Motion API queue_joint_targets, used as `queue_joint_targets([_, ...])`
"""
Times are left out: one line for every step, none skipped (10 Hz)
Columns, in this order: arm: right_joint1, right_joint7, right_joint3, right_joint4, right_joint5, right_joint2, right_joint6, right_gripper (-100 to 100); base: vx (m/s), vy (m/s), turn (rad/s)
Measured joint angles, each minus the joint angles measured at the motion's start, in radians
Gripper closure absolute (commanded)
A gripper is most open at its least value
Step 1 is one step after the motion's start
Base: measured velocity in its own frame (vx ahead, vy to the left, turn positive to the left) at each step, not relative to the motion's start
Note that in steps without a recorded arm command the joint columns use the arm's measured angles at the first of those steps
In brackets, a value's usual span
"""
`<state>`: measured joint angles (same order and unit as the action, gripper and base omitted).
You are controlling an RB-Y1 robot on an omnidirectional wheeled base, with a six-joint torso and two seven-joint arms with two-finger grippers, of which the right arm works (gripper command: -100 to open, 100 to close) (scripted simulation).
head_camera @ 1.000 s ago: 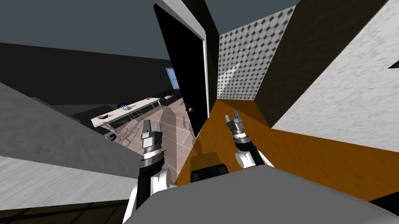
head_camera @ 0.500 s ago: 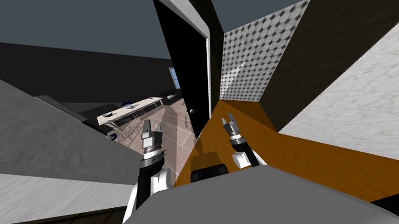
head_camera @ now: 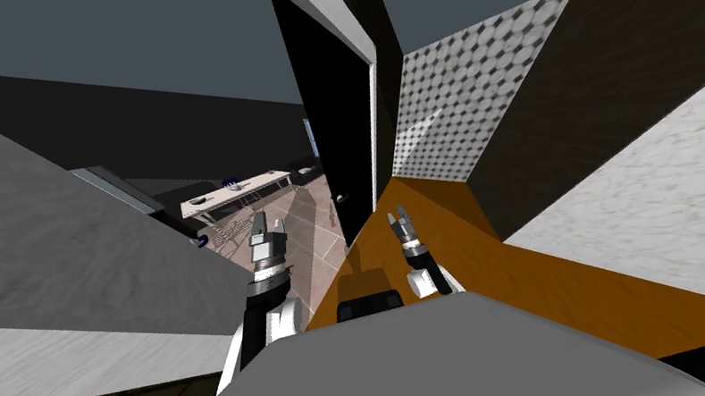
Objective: Push the door open
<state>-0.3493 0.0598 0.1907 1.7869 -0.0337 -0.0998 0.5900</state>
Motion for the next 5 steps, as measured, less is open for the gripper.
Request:
queue_joint_targets([0.007,-0.001,0.006,-0.024,0.002,-0.001,0.008,-100,0.119,-0.078,0.14])
queue_joint_targets([0.018,-0.001,0.012,-0.056,0.005,-0.003,0.014,-100,0.119,-0.09,0.11])
queue_joint_targets([0.023,-0.002,0.021,-0.08,0.009,-0.004,0.02,-100,0.112,-0.076,0.085])
queue_joint_targets([0.028,-0.004,0.027,-0.096,0.012,-0.004,0.021,-100,0.089,-0.072,0.069])
queue_joint_targets([0.035,-0.003,0.032,-0.111,0.013,-0.006,0.019,-100,0.081,-0.063,0.094])
